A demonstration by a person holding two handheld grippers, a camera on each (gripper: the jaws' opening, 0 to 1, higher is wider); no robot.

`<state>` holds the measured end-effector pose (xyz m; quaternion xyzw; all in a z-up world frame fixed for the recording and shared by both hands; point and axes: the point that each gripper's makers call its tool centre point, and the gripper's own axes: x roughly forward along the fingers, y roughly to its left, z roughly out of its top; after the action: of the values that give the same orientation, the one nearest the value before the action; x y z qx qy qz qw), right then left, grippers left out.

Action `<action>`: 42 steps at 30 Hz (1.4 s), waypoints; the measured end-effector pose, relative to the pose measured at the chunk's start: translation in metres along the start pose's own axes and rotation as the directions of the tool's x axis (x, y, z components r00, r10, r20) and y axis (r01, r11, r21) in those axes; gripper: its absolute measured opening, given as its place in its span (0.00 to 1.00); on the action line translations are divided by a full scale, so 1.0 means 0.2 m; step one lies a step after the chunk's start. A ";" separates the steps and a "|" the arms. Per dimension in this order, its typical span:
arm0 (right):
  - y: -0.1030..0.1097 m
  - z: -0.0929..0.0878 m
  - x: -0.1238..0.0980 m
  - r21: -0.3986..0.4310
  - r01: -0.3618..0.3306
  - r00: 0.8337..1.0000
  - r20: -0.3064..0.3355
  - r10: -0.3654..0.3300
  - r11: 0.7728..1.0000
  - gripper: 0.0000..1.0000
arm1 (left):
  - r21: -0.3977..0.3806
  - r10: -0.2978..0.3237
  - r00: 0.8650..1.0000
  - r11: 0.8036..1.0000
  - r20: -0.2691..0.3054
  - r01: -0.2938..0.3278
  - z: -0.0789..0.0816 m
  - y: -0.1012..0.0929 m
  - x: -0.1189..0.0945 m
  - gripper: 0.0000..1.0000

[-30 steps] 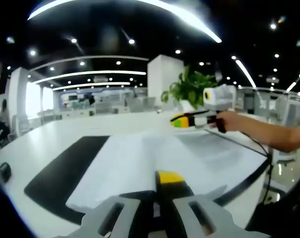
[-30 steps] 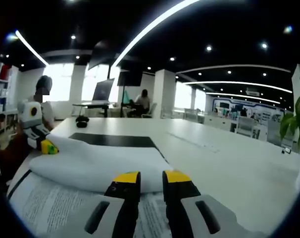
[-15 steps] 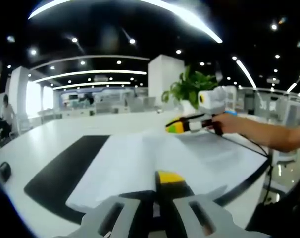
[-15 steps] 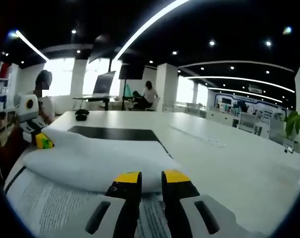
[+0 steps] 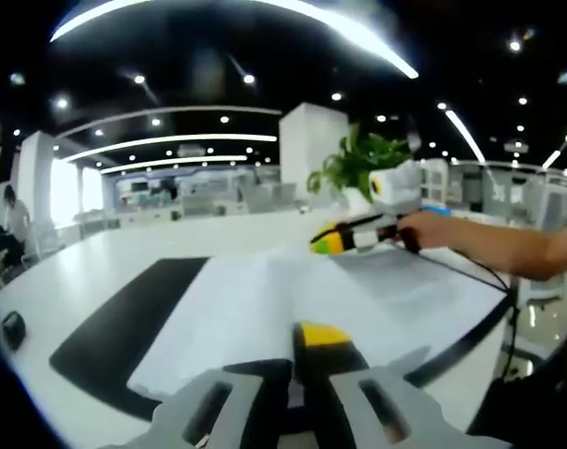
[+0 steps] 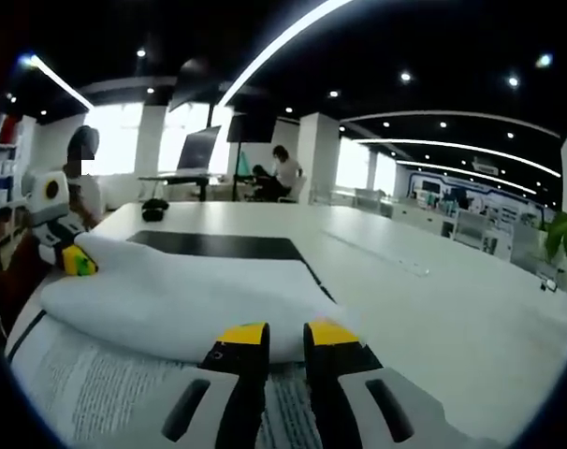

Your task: Flip through the bound document one page at a time

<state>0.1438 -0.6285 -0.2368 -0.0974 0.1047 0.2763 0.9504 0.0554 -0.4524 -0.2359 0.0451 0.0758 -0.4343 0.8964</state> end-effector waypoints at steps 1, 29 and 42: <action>0.00 0.00 0.00 0.002 -0.001 1.000 -0.002 0.001 1.000 0.18 | 0.008 0.004 1.000 1.000 0.004 -0.004 0.00 0.00 0.00 0.08; 0.00 0.00 0.01 0.001 -0.002 1.000 -0.011 0.002 1.000 0.18 | 0.011 0.208 0.965 0.977 0.159 -0.212 0.29 0.26 -0.26 0.17; 0.00 0.00 0.02 0.009 -0.002 1.000 -0.006 0.002 1.000 0.18 | 0.087 0.012 0.991 0.996 0.137 -0.024 0.45 0.04 0.15 0.17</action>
<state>0.1459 -0.6261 -0.2377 -0.0937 0.1090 0.2764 0.9502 0.0888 -0.4830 -0.1522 0.0554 -0.0052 -0.4314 0.9005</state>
